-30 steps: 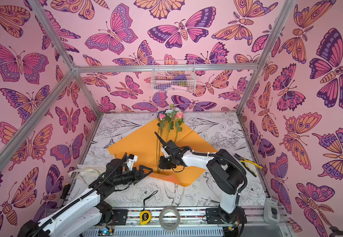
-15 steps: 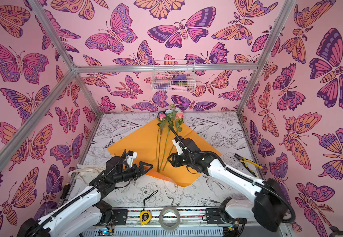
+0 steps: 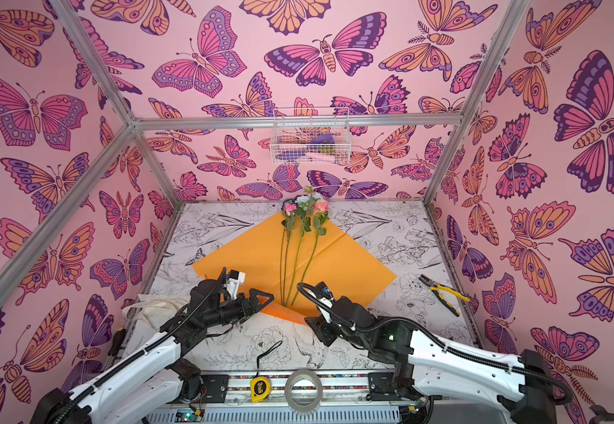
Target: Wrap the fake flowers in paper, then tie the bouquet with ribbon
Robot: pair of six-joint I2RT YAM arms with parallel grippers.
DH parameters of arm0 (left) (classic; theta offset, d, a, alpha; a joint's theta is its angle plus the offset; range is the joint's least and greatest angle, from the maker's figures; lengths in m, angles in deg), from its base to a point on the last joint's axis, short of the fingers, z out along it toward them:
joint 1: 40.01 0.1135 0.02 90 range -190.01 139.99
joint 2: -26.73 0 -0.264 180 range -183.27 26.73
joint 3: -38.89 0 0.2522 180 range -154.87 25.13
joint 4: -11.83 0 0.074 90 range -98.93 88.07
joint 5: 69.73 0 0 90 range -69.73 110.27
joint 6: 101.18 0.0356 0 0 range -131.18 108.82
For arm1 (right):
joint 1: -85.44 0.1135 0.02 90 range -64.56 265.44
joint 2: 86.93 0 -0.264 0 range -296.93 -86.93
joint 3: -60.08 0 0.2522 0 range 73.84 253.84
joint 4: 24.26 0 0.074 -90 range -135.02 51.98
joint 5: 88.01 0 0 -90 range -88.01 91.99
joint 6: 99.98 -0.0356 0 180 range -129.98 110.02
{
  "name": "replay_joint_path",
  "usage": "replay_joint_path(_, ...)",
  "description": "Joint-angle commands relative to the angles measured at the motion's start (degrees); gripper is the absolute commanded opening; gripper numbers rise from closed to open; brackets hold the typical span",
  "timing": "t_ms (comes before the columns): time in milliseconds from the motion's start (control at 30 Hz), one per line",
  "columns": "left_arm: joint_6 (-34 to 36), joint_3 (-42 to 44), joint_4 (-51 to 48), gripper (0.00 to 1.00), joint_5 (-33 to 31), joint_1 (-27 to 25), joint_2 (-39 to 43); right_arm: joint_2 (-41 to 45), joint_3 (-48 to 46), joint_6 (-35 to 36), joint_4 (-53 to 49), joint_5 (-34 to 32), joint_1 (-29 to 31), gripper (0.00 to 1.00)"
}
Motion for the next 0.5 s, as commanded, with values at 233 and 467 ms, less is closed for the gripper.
replay_joint_path(233,-0.77,0.26,0.71,0.97,-0.51,0.29,1.30,-13.80,6.28,3.91,0.36,-9.18,2.03,0.47)
replay_joint_path(467,-1.29,0.26,-3.38,0.97,-3.52,0.34,6.14,-17.81,9.47,8.68,1.95,-10.21,0.50,0.02)
